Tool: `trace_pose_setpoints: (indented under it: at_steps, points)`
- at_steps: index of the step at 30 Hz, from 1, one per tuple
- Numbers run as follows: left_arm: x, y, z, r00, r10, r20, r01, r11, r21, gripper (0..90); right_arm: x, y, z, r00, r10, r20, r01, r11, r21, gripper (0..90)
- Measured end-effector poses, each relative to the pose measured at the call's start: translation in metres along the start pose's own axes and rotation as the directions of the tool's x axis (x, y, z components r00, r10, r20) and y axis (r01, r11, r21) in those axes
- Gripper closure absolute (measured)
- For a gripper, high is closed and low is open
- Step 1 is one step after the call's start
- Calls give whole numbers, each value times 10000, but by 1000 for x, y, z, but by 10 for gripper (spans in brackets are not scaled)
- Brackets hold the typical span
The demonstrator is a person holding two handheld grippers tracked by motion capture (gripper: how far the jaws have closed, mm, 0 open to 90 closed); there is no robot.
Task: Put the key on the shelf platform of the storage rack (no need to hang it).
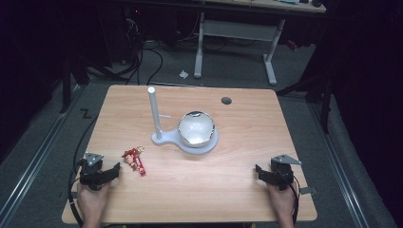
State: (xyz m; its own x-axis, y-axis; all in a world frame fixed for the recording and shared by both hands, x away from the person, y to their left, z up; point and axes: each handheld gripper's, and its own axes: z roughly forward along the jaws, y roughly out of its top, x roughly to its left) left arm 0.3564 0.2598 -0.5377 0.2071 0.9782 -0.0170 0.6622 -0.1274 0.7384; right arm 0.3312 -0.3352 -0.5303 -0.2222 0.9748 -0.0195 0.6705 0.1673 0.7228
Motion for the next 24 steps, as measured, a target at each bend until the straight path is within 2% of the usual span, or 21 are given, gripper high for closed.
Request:
trace_pose_setpoints:
  at_steps: [11, 24]
  points:
    - [0, 0, 1, 9999, 63, 104, -63, 10000, 48, 220, 0, 0, 0, 10000, 4, -32, -4, 10000, -7, 299]
    - [-1, 0, 1, 10000, 36, 80, -36, 10000, 58, 221, 0, 0, 0, 10000, -3, -33, 3, 10000, -7, 298]
